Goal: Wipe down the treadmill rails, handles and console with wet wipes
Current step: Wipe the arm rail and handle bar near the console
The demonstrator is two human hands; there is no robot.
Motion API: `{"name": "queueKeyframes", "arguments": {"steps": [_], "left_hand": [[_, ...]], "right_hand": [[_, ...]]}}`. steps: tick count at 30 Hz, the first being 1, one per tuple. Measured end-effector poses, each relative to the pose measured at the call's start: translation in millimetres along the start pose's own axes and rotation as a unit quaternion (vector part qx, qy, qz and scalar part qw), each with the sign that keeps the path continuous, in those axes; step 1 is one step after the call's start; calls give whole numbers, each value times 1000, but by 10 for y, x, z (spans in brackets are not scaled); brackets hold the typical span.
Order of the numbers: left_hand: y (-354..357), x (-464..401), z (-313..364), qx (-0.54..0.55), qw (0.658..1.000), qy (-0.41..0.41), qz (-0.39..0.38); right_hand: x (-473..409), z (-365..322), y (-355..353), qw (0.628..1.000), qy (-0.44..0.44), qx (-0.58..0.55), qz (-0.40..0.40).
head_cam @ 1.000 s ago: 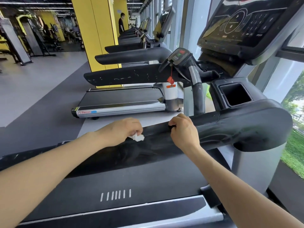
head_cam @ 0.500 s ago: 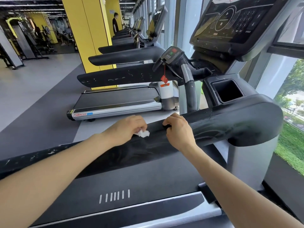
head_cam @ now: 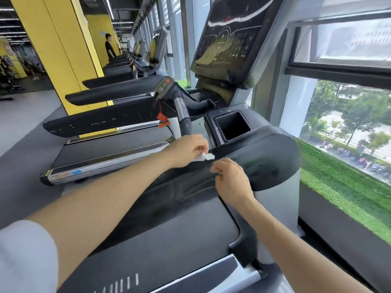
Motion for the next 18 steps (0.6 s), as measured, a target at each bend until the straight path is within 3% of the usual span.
{"name": "queueKeyframes", "arguments": {"steps": [8,18], "left_hand": [[221,-468,65,-73,993,-8,-90],[-40,292,-245,-88,987,38,-131]], "right_hand": [[-101,417,-98,1000,20,2,0],[47,-112,168,1000,9,-9,2]]}}
Point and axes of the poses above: each hand's wrist, its own x-axis away from the middle knuckle, its own y-axis out of the palm, z = x × y, the point moved 2 cm from there along -x, towards the middle knuckle, and after that the axes turned 7 degrees about x, right-handed, at the moved point
